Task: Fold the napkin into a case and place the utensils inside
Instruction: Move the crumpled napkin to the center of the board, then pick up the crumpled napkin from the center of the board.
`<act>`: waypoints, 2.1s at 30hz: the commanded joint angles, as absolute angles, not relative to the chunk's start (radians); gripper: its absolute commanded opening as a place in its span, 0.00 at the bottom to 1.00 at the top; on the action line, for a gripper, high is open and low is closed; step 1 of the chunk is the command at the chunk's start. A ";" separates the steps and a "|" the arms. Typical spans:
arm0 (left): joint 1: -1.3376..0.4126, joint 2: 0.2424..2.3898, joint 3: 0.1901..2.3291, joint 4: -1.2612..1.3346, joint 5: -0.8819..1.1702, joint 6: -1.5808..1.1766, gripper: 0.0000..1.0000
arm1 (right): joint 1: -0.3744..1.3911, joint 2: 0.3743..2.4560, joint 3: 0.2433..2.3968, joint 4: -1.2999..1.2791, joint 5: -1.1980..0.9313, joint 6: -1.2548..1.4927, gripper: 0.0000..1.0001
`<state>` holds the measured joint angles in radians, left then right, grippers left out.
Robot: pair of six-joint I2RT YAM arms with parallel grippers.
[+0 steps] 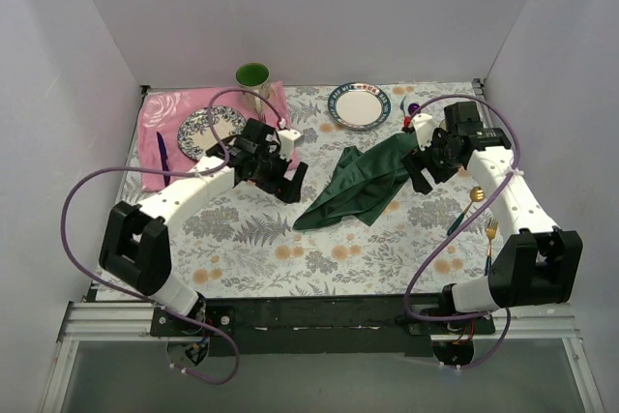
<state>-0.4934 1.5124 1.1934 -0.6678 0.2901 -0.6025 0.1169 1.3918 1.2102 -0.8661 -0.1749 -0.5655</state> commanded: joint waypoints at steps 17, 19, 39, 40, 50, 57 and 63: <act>-0.804 1.750 1.071 -0.563 0.097 -0.557 0.43 | 0.063 1.408 1.276 -0.903 -0.192 -0.603 0.90; -0.802 1.721 1.031 -0.610 0.118 -0.523 0.23 | 0.061 1.405 1.278 -0.907 -0.198 -0.606 0.90; -0.132 1.118 0.865 -0.914 0.347 0.126 0.41 | 0.165 1.227 1.092 -0.896 -0.444 -0.816 0.76; -0.114 1.150 0.892 -0.943 0.386 0.101 0.59 | 0.185 1.215 1.041 -0.841 -0.430 -0.819 0.75; -0.066 1.172 0.901 -0.933 0.468 -0.041 0.73 | 0.446 1.158 0.819 -0.681 -0.292 -0.930 0.58; -0.066 1.183 0.896 -0.908 0.457 -0.104 0.75 | 0.523 1.227 0.778 -0.628 -0.270 -0.951 0.59; -0.066 1.189 0.900 -0.903 0.465 -0.161 0.78 | 0.569 1.244 0.701 -0.512 -0.157 -0.986 0.69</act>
